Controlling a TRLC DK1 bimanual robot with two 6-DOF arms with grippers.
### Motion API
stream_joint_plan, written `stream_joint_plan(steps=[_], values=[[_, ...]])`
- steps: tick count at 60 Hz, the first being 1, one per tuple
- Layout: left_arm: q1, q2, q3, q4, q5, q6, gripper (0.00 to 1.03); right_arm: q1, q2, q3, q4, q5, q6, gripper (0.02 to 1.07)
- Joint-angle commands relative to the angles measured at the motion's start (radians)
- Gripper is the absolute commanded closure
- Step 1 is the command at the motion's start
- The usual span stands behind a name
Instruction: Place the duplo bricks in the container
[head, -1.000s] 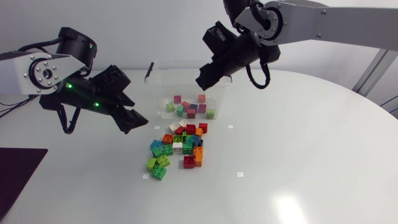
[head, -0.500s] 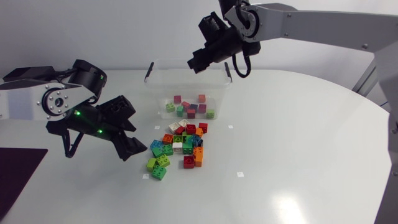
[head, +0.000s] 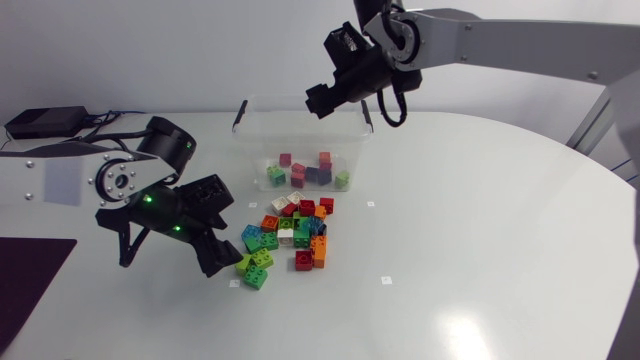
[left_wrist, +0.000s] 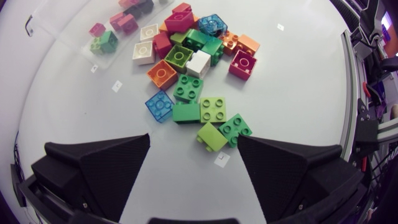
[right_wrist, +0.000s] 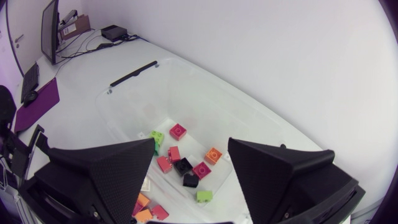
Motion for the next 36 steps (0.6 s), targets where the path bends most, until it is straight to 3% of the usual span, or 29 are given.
stream_joint_plan(steps=[1, 36], values=[[-0.019, 0.048, -0.020, -0.002, -0.018, -0.037, 0.06, -0.008, -0.098, -0.088, 0.016, 0.005, 0.029, 0.15], [-0.049, 0.257, 0.116, -0.022, -0.118, -0.322, 0.14, 0.039, -0.481, -0.603, 0.053, 0.002, 0.061, 0.15]])
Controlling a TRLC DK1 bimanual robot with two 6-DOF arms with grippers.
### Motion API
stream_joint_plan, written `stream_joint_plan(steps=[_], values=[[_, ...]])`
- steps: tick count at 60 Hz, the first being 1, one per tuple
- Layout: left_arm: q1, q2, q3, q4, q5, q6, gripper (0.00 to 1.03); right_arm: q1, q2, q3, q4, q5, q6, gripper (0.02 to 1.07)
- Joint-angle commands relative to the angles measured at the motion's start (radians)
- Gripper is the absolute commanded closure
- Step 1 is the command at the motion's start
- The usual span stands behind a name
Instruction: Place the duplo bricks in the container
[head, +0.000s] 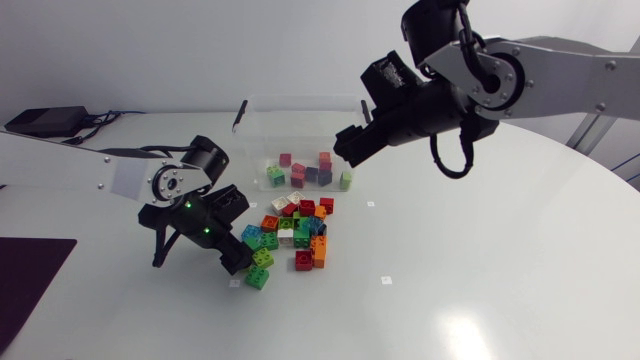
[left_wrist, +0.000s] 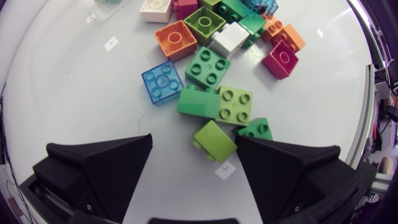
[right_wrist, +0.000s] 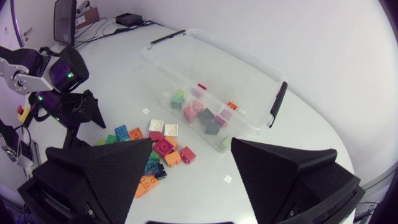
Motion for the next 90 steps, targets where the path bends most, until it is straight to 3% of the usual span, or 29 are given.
stream_joint_plan(steps=[1, 15, 25, 30, 36, 42, 56, 72, 81, 90], values=[[-0.008, 0.041, 0.035, -0.020, -0.015, -0.055, 0.16, 0.007, -0.050, -0.055, 0.010, 0.004, 0.031, 0.15], [-0.023, 0.041, 0.032, -0.021, -0.030, -0.081, 0.44, 0.038, -0.122, -0.164, 0.009, 0.008, 0.013, 0.15], [-0.032, -0.056, -0.020, -0.003, -0.018, 0.059, 0.44, 0.048, -0.142, -0.228, 0.010, -0.001, -0.033, 0.15], [0.003, -0.102, -0.025, 0.002, -0.003, 0.189, 0.41, 0.050, -0.148, -0.257, 0.010, -0.009, -0.051, 0.15], [0.040, -0.140, -0.052, 0.000, 0.056, 0.393, 0.22, 0.056, -0.156, -0.279, 0.012, -0.010, -0.064, 0.15], [0.047, -0.131, -0.063, 0.000, 0.065, 0.513, 0.15, 0.059, -0.171, -0.294, 0.010, -0.021, -0.070, 0.15], [0.049, -0.054, -0.058, -0.004, 0.103, 0.640, 0.15, 0.071, -0.219, -0.339, 0.012, -0.028, -0.079, 0.15], [0.061, 0.044, -0.037, -0.004, 0.158, 0.691, 0.16, 0.082, -0.262, -0.395, 0.012, -0.033, -0.084, 0.15], [0.066, 0.064, -0.026, -0.004, 0.197, 0.692, 0.31, 0.090, -0.276, -0.409, 0.010, -0.033, -0.084, 0.15], [0.069, 0.079, -0.017, -0.004, 0.206, 0.691, 0.53, 0.131, -0.282, -0.423, 0.012, -0.033, -0.088, 0.15]])
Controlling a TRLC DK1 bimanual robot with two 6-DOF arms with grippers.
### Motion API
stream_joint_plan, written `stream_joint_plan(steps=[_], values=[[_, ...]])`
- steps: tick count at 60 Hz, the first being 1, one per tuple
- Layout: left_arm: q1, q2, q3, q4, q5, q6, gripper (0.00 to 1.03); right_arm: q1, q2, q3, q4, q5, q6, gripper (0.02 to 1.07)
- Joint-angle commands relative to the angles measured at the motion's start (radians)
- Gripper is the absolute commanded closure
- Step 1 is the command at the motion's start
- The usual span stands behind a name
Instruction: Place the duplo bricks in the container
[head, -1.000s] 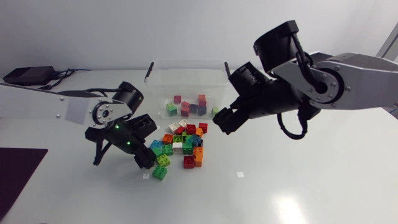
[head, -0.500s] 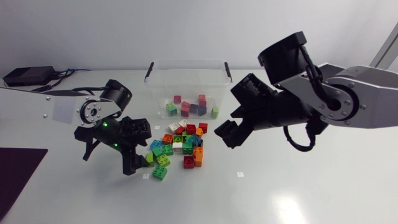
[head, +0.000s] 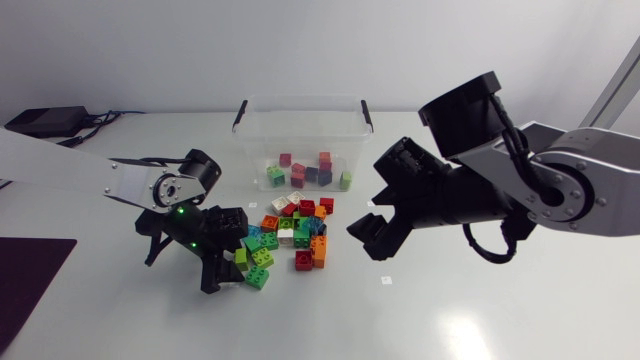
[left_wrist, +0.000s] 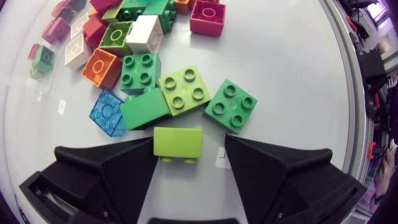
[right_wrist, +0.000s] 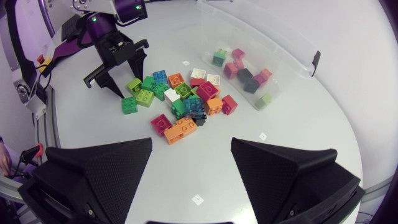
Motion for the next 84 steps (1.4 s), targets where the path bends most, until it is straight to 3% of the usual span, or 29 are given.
stream_joint_plan(steps=[1, 6, 7, 13, 28, 38, 48, 58, 64, 76, 84], values=[[0.008, 0.022, 0.013, -0.008, 0.012, 0.029, 0.55, 0.030, -0.011, -0.027, 0.004, -0.005, -0.018, 0.15], [0.014, 0.005, 0.010, -0.012, 0.018, 0.026, 0.78, 0.048, 0.007, -0.030, 0.006, -0.013, -0.021, 0.15], [0.016, 0.001, 0.007, -0.012, 0.023, 0.026, 0.79, 0.051, 0.017, -0.030, 0.004, -0.016, -0.021, 0.15], [0.019, -0.027, -0.018, -0.022, 0.028, 0.031, 0.79, 0.064, 0.076, -0.004, -0.002, -0.010, 0.011, 0.15], [0.055, -0.162, -0.079, -0.026, 0.054, 0.032, 0.79, 0.140, 0.259, 0.160, -0.154, -0.002, 0.180, 0.15], [0.069, -0.246, -0.119, -0.028, 0.060, 0.032, 0.79, 0.179, 0.345, 0.215, -0.167, 0.041, 0.188, 0.15], [0.083, -0.367, -0.162, -0.049, 0.075, 0.032, 0.79, 0.156, 0.434, 0.182, -0.072, 0.044, -0.067, 0.15], [0.121, -0.501, -0.188, -0.083, 0.083, 0.034, 0.79, 0.065, 0.504, 0.188, -0.043, -0.082, -0.300, 0.15], [0.157, -0.538, -0.184, -0.081, 0.098, 0.023, 0.79, 0.036, 0.558, 0.205, -0.048, -0.106, -0.394, 0.15], [0.227, -0.542, -0.125, -0.075, 0.150, -0.005, 0.79, 0.024, 0.595, 0.215, -0.031, -0.162, -0.471, 0.15], [0.250, -0.512, -0.038, -0.023, 0.212, -0.086, 0.79, 0.031, 0.610, 0.228, -0.009, -0.166, -0.469, 0.16]])
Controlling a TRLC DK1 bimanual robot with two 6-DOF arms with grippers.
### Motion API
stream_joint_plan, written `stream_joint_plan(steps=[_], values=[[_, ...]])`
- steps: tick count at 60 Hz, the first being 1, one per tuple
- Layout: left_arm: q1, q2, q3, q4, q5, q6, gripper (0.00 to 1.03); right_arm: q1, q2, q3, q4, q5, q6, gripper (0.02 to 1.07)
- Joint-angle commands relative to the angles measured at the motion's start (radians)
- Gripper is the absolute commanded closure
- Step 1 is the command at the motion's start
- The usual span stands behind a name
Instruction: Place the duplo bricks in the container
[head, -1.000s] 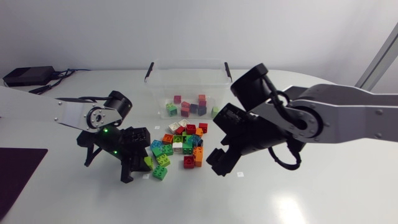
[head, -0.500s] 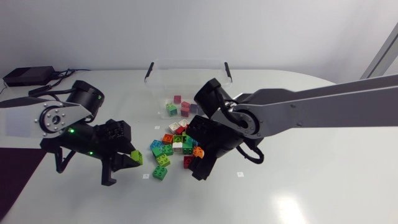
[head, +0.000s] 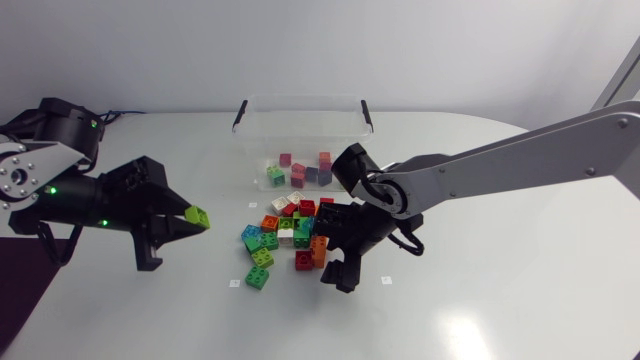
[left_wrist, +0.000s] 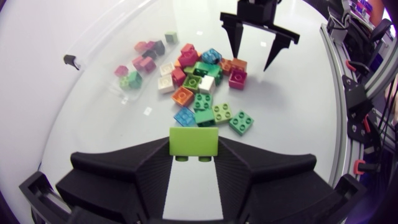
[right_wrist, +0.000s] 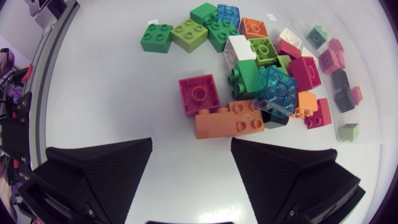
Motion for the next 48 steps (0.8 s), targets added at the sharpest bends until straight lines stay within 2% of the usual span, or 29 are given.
stream_joint_plan(steps=[1, 8, 17, 30, 48], values=[[0.012, 0.024, 0.075, 0.025, 0.031, -0.050, 0.79, 0.008, 0.029, 0.025, 0.014, -0.008, -0.029, 0.16], [0.011, 0.102, 0.166, 0.111, 0.048, -0.151, 0.79, 0.012, 0.035, 0.042, 0.023, -0.006, -0.020, 0.16], [-0.026, 0.203, 0.265, 0.129, 0.048, -0.185, 0.79, 0.035, 0.064, 0.066, 0.017, 0.000, -0.016, 0.17], [-0.060, 0.298, 0.380, 0.152, 0.048, -0.243, 0.79, 0.031, 0.078, 0.083, -0.004, 0.000, -0.013, 0.39], [-0.088, 0.375, 0.468, 0.154, 0.046, -0.271, 0.79, 0.023, 0.077, 0.059, -0.026, 0.004, -0.027, 0.45]])
